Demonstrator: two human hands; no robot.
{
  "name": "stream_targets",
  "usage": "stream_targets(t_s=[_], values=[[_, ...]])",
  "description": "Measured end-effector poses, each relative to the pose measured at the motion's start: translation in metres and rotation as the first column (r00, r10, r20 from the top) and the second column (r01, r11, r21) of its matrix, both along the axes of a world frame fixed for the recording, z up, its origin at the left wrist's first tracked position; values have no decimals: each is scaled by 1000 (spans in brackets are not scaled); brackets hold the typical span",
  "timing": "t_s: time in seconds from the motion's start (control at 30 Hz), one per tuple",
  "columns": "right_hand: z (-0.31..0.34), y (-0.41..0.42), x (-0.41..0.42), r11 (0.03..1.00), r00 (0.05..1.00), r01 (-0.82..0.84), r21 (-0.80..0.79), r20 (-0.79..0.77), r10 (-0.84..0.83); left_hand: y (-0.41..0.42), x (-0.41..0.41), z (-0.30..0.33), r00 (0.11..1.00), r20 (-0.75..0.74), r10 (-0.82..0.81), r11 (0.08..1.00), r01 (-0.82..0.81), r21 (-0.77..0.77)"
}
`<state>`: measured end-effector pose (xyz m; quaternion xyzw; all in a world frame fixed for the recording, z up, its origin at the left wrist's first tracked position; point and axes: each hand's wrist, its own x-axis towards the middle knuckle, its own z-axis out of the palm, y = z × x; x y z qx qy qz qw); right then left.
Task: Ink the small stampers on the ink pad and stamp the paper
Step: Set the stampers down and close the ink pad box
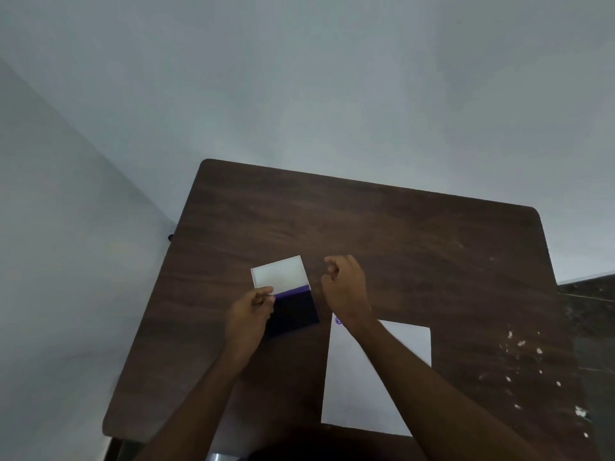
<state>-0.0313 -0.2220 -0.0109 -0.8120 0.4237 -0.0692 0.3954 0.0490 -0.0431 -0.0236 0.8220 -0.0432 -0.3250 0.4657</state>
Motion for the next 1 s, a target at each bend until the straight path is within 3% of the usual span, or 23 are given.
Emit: stream_targets(t_s=[0.23, 0.53, 0.8, 1.0], values=[[-12, 13, 21, 993, 988, -114, 15, -101, 115, 10, 11, 1, 988, -7, 153, 988, -153, -27], [-26, 15, 27, 985, 965, -113, 128, -221, 140, 4, 11, -3, 971, -46, 235, 972, -235, -3], [-25, 13, 31, 970, 970, -112, 216, -188, 154, -1, 15, -3, 964, -102, 244, 969, -247, -18], [-18, 11, 28, 961, 995, -8, 276, -91, 34, 3, 15, 1, 953, -119, 280, 954, -289, -72]])
